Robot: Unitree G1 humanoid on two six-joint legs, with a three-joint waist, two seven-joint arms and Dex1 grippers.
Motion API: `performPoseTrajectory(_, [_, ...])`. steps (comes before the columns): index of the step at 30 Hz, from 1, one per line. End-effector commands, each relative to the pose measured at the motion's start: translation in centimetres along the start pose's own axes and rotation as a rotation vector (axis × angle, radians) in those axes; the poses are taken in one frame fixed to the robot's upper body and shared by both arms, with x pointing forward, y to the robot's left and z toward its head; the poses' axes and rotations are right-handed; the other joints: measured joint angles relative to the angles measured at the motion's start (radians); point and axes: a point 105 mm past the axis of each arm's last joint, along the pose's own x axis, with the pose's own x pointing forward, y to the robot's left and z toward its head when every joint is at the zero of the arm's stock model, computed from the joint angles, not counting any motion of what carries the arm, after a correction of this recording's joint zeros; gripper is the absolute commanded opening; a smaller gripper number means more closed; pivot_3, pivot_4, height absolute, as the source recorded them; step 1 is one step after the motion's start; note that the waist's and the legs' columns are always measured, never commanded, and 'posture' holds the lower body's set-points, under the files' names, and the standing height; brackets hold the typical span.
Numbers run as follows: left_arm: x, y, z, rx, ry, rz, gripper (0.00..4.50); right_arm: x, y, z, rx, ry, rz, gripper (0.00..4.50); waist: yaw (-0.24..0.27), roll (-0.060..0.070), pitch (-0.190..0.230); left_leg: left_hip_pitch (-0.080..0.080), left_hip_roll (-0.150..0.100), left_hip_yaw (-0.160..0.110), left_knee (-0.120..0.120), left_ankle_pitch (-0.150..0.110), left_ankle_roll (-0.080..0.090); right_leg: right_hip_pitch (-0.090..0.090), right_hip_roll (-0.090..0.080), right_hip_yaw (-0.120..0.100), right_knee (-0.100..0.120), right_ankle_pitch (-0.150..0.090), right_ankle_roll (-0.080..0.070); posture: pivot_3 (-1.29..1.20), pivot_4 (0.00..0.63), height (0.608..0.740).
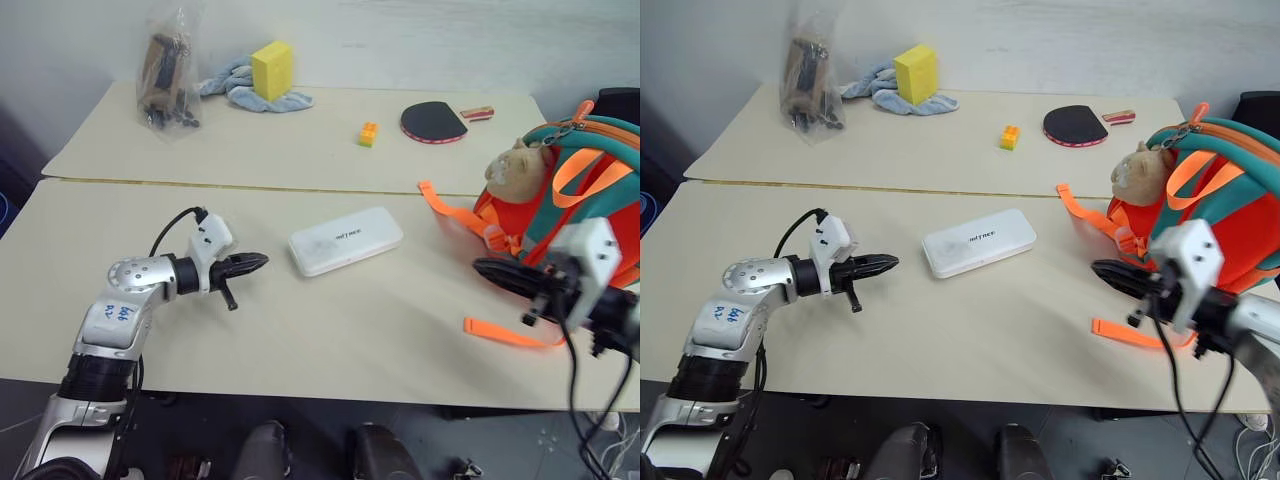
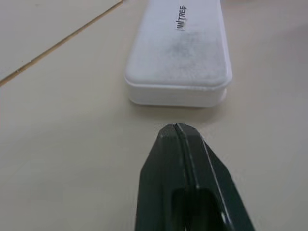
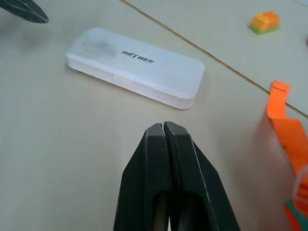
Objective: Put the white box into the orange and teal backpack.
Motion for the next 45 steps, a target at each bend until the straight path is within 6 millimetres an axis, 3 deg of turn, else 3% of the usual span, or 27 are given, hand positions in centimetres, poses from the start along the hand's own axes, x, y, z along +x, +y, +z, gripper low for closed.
performPoseTrajectory(1, [0.7, 0.4, 0.1, 0.016, 0.02, 0.032, 0.01, 2.7, -1.5, -0.9, -0.031, 0.031, -0.056, 0.0, -0.002, 0.0, 0.0, -0.001, 0.0, 0.0, 0.001, 0.0, -0.001, -0.001, 0.0, 0.0, 0.0, 0.0, 0.0, 0.0, 0.15, 0.74])
performPoseTrajectory(5, [1.7, 0.6, 0.0, 0.027, 0.038, 0.044, 0.01, 5.5, -2.0, -1.9, -0.035, 0.05, -0.045, 0.0, -0.001, 0.0, 0.0, -0.003, 0.001, 0.0, 0.006, 0.001, -0.001, -0.001, 0.0, 0.0, 0.002, 0.0, 0.0, 0.0, 0.15, 0.74])
performPoseTrajectory(9, [2.5, 1.1, 0.2, 0.017, 0.031, 0.073, 0.01, 7.9, -4.8, -2.4, -0.04, 0.065, -0.174, 0.0, 0.0, 0.0, 0.0, -0.005, 0.0, 0.0, 0.009, 0.001, -0.001, -0.002, 0.0, -0.001, 0.003, 0.0, 0.0, 0.0, 0.15, 0.74])
performPoseTrajectory(16, [3.4, 0.9, 0.4, 0.003, 0.02, 0.064, 0.01, 11.7, -6.7, -2.8, -0.029, 0.107, -0.252, 0.0, -0.004, 0.0, 0.0, -0.005, 0.001, 0.0, 0.008, 0.002, -0.003, -0.004, 0.0, -0.001, 0.004, 0.0, 0.0, 0.0, 0.15, 0.74])
performPoseTrajectory(25, [4.0, 1.0, 1.1, -0.001, 0.008, 0.058, 0.01, 14.8, -6.8, -2.9, 0.035, 0.097, -0.227, 0.0, -0.006, 0.0, 0.0, -0.005, 0.001, 0.001, 0.008, 0.002, -0.004, -0.005, 0.0, -0.001, 0.01, 0.0, 0.0, 0.0, 0.15, 0.74])
performPoseTrajectory(29, [3.7, 1.3, 1.2, 0.025, 0.014, 0.058, 0.01, 14.4, -4.5, -3.4, -0.018, 0.099, -0.1, 0.0, -0.005, 0.0, 0.0, -0.006, 0.001, 0.001, 0.009, 0.002, -0.004, -0.005, 0.0, -0.001, 0.011, 0.0, 0.0, 0.0, 0.15, 0.74])
performPoseTrajectory(39, [1.5, 2.8, 0.7, 0.059, 0.054, 0.036, 0.01, 9.1, 1.7, -3.5, -0.017, 0.085, 0.073, 0.0, -0.003, 0.0, 0.0, -0.006, 0.001, 0.001, 0.008, 0.002, -0.004, -0.005, 0.0, -0.001, 0.01, 0.0, 0.0, 0.0, 0.15, 0.74])
performPoseTrajectory(41, [1.0, 3.4, 0.4, 0.068, 0.075, 0.042, 0.01, 8.6, 2.1, -3.6, -0.023, 0.097, 0.079, 0.0, -0.003, 0.0, 0.0, -0.006, 0.001, 0.0, 0.008, 0.002, -0.004, -0.005, 0.0, -0.002, 0.008, 0.0, 0.0, 0.0, 0.15, 0.74])
performPoseTrajectory(45, [1.3, 4.5, 0.6, 0.077, 0.079, 0.056, 0.01, 9.3, -0.5, -3.6, -0.041, 0.124, -0.038, 0.0, -0.001, 0.0, 0.0, -0.005, 0.001, 0.0, 0.008, 0.002, -0.004, -0.005, 0.0, -0.002, 0.007, 0.0, 0.0, 0.0, 0.15, 0.74])
